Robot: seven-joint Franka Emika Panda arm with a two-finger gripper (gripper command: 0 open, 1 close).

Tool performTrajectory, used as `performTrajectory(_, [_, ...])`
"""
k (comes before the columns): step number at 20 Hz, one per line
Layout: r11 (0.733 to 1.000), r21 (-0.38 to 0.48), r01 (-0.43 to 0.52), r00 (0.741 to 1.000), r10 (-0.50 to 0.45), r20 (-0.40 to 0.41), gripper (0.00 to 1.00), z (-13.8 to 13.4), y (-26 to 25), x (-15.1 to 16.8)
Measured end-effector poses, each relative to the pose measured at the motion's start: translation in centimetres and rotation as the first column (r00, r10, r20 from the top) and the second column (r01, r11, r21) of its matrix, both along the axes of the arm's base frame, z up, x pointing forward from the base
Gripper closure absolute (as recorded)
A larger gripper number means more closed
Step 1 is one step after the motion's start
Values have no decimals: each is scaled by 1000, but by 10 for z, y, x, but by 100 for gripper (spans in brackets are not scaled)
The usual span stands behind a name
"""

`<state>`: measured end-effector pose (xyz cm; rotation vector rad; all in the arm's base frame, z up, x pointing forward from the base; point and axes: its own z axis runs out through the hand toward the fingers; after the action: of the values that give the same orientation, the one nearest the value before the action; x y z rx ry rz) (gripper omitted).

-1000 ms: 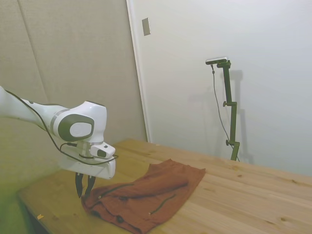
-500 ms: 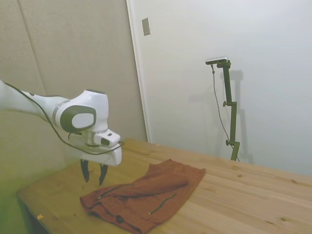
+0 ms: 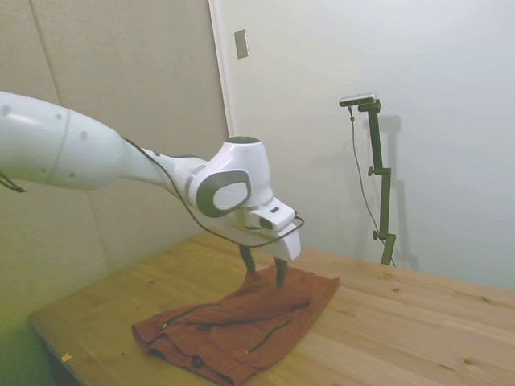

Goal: Unfold the shorts

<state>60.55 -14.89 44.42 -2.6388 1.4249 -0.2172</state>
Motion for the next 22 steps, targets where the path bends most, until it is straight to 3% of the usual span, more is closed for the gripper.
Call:
performTrajectory(4, [982,-25,189,982,-190,-4,0,-5,-12,13])
performTrajectory(9, [908,-87,411,910,-414,-30,0,-33,-32,14])
performTrajectory(10, [886,-105,451,889,-456,-32,100,-39,-33,15])
performTrajectory(12, [852,-134,505,857,-514,-32,100,-49,-28,18])
performTrajectory(13, [848,-139,511,853,-520,-35,100,-53,-24,20])
performTrajectory(22, [863,-139,487,867,-496,-44,100,-61,-5,27])
